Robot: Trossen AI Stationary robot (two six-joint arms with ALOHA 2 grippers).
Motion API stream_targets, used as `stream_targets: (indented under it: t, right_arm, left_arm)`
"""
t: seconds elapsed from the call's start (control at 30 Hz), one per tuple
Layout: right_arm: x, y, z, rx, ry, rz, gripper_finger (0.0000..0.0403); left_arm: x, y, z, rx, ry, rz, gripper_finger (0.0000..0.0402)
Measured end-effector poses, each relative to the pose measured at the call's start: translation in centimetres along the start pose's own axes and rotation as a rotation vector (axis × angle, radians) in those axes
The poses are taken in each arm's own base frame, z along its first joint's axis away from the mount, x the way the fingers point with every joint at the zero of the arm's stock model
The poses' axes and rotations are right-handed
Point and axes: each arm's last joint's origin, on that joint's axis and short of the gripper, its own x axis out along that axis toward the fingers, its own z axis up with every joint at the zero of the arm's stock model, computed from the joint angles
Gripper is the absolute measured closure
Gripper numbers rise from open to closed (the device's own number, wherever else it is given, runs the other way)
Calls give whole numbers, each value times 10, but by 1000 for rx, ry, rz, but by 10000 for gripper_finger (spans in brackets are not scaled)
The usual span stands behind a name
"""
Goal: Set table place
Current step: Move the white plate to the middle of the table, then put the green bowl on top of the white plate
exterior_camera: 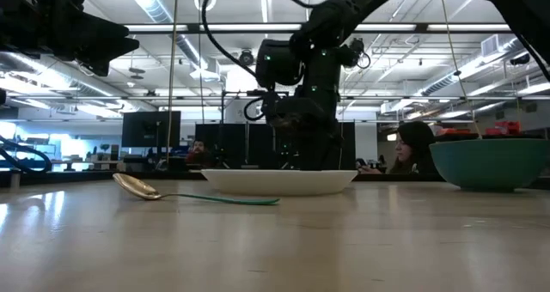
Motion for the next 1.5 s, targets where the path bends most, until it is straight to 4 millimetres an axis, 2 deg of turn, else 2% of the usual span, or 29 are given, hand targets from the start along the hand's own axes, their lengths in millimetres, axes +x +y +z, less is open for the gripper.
stream_targets:
  t: [0.2,0.67,0.87,0.93,1.03,1.2,1.37,1.5]
  right_arm:
    - [3,18,-6,-32,9,6,331]
    - [0,9,-2,-1,-1,13,331]
    - [-19,12,-4,-8,-42,30,331]
    - [-31,14,-5,-14,-70,40,331]
    - [-61,17,-9,-26,-137,62,331]
    - [-125,17,-25,-37,-289,106,331]
    - [-198,0,-57,83,-475,66,331]
    - [-249,-21,-94,230,-632,-60,331]
  left_arm:
    - [0,0,0,-7,0,0,228]
    - [0,0,0,-7,0,0,228]
    - [0,0,0,-8,0,0,228]
    - [0,0,0,-8,0,0,228]
    - [0,0,0,-8,0,0,228]
    - [0,0,0,-8,0,0,228]
    - [0,0,0,-22,0,0,228]
    - [0,0,0,-22,0,5,228]
